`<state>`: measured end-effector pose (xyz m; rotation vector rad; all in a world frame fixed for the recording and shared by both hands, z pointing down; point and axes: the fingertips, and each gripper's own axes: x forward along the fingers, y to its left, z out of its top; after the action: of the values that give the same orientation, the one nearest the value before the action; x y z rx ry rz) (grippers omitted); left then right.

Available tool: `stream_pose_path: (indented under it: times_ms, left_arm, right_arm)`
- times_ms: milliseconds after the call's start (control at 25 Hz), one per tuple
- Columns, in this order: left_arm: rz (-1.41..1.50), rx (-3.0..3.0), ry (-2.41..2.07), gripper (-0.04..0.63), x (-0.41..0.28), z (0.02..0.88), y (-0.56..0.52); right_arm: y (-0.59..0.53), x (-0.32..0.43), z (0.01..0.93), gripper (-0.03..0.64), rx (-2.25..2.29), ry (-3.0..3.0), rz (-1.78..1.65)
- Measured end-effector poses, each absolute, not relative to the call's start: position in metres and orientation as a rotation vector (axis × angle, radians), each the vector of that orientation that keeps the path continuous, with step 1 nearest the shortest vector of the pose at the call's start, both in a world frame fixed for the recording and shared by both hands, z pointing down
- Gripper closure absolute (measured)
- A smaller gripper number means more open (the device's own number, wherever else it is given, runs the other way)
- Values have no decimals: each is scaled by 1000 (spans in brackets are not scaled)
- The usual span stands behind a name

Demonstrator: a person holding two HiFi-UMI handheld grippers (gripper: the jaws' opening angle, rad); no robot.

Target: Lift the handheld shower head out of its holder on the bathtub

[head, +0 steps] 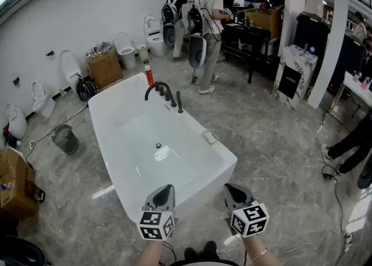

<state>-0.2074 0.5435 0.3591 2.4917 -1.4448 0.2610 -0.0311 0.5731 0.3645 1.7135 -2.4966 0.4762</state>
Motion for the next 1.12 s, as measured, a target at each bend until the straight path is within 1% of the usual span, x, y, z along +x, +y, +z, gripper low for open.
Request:
stream_pose_path:
  times_ms: [760,1120]
  left_arm:
    - [277,2464,-1560,575,-171,360,530]
    - [303,2448,-1584,575,-146,365,476]
  right_arm:
    - [566,1,364,611,1626,-2602,466]
    - [510,33,371,611,1640,-2595,506]
